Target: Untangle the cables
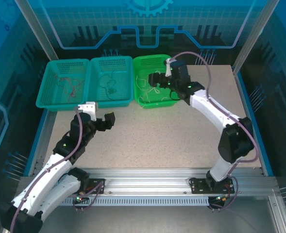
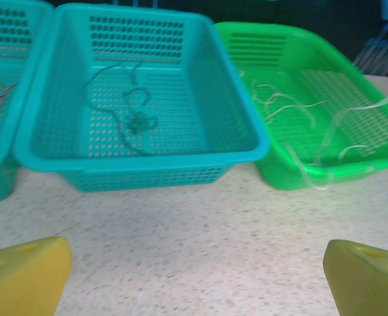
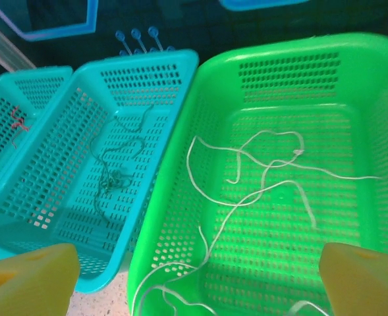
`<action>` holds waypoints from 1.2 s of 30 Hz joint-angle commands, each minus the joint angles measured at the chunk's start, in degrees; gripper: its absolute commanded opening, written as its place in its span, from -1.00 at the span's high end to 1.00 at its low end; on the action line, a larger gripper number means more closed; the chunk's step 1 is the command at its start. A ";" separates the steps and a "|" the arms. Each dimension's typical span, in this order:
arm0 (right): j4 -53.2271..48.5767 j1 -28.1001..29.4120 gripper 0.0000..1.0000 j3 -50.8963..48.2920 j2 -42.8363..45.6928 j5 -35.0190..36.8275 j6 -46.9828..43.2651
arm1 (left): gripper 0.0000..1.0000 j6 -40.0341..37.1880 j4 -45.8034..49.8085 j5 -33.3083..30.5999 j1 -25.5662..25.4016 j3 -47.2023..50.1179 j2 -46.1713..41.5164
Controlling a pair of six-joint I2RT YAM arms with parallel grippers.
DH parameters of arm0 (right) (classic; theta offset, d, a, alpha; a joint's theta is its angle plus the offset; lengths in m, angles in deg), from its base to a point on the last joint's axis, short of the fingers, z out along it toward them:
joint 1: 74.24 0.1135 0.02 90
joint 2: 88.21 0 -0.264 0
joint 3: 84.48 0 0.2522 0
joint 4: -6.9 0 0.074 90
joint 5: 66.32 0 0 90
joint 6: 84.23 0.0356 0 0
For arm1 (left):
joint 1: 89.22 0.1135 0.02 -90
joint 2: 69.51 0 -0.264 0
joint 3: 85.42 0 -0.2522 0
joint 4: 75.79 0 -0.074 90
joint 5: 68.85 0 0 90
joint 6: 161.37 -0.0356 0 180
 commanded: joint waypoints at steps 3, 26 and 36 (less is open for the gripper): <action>-18.47 -7.01 -0.54 12.48 -9.33 -9.95 2.43 | -0.98 1.98 -6.27 -5.15 0.36 1.64 1.17; -8.28 -6.09 -0.77 9.68 -6.12 -34.35 19.42 | -0.97 11.57 -63.95 46.14 -5.36 -19.65 50.38; -4.78 -5.46 -0.77 6.80 -3.68 -36.15 24.26 | -0.39 22.09 -74.39 40.54 -7.54 -27.16 63.92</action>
